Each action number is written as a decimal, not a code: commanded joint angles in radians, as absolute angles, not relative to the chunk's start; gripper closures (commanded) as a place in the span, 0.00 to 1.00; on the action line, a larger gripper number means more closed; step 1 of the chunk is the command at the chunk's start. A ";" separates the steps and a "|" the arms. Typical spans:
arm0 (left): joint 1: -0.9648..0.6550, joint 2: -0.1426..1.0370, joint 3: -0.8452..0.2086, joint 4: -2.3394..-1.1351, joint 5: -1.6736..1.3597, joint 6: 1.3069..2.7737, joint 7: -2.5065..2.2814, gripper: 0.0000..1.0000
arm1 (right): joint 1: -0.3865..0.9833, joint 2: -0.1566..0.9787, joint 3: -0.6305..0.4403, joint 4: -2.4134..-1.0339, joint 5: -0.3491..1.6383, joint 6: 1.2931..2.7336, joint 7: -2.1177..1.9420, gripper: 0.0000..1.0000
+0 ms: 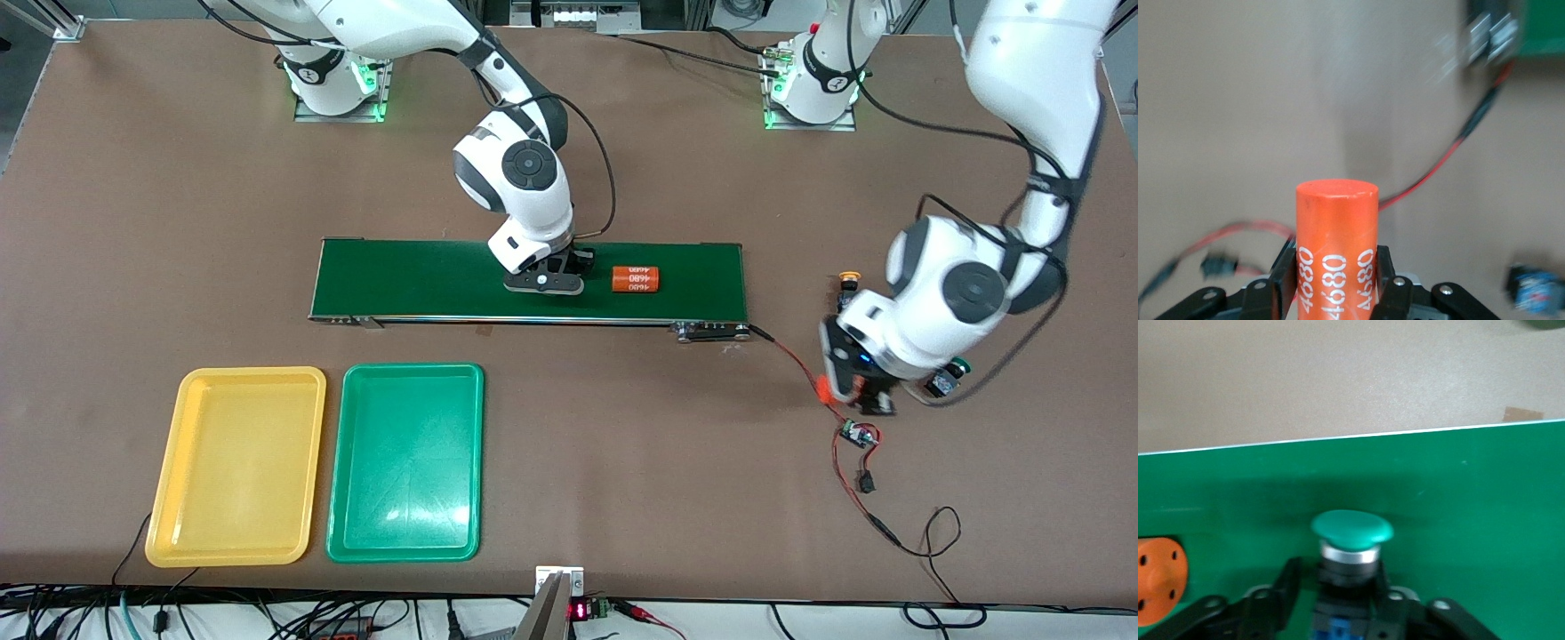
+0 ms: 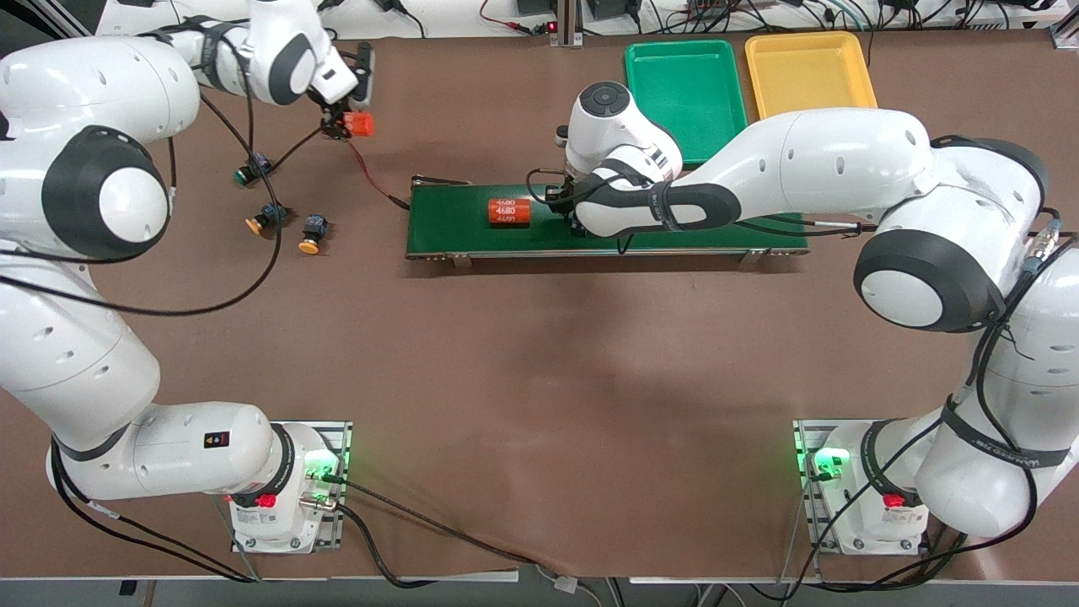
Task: Sort buttons by color to trays
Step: 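Carry the green button over the green tray while the left places the battery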
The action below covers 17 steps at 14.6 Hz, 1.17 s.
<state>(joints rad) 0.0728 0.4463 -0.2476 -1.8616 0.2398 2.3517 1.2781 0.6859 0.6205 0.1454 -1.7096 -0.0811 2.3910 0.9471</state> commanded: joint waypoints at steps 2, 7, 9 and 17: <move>0.048 0.318 -0.325 -2.014 0.244 2.309 1.218 0.97 | 0.648 0.545 0.135 -1.678 -0.086 2.315 0.940 1.00; 0.043 0.265 -0.465 -2.063 0.210 2.241 1.183 0.98 | 0.499 0.439 0.135 -1.560 -0.080 2.076 0.772 1.00; 0.040 0.267 -0.483 -2.091 0.207 2.244 1.123 0.98 | 0.424 0.442 0.132 -1.540 -0.095 2.063 0.653 1.00; 0.015 0.276 -0.523 -2.126 0.176 2.250 1.057 0.98 | 0.160 0.478 0.135 -1.549 -0.077 2.046 0.316 1.00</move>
<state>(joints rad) 0.0231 0.2970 -0.5184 -2.1093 0.1982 2.2455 1.0695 0.1832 0.4595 0.1149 -1.5588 -0.0813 2.0658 0.3386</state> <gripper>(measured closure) 0.493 0.670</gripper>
